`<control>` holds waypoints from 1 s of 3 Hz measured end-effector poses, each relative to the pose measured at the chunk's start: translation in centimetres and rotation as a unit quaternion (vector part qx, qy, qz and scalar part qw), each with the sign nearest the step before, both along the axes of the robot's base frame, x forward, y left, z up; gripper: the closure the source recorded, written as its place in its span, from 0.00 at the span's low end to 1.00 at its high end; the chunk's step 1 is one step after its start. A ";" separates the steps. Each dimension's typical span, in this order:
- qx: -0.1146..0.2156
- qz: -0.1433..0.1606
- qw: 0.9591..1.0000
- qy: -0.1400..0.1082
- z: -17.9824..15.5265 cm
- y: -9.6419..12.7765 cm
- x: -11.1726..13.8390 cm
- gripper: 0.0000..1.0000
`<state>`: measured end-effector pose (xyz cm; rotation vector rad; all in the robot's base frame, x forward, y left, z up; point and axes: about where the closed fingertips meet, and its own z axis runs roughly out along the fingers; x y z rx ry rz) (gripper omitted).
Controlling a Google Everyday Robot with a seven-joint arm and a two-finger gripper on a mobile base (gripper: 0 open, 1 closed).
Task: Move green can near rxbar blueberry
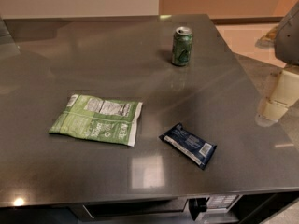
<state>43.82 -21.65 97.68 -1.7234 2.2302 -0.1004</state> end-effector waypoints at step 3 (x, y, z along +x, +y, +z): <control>0.007 -0.054 0.998 -0.015 0.6 -1.1 4.9 0.00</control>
Offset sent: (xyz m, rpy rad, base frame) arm 0.0339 -0.0118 0.0044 -0.0325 -0.0067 -0.0797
